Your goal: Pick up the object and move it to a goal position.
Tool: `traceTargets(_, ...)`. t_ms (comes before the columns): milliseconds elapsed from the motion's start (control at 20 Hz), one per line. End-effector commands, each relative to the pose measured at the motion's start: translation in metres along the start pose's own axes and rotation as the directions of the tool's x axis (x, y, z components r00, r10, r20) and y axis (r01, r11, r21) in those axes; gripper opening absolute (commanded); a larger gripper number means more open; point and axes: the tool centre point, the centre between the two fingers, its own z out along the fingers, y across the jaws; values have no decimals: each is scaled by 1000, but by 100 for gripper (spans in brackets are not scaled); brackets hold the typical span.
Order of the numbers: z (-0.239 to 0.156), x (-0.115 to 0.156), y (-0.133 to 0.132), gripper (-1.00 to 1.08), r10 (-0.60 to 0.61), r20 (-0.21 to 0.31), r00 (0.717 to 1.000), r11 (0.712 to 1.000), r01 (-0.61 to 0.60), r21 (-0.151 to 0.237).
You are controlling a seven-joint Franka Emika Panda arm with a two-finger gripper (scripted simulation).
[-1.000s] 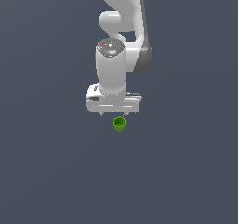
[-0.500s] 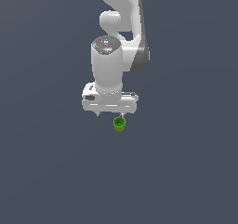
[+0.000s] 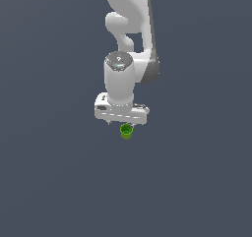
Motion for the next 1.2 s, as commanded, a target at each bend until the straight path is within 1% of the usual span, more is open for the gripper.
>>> traceTargets(0, 15, -7, -6, 100, 41, 10, 999, 999, -41, 1)
traceTargets(250, 38, -20, -14, 100, 110, 27, 994, 994, -110, 1)
traceTargets(500, 51, -27, -18, 100, 149, 36, 988, 989, -149, -1)
traceTargets(900, 57, -29, -19, 100, 154, 38, 987, 988, -154, -2)
traceTargets(1150, 75, -31, -19, 100, 156, 38, 987, 988, -156, -2)
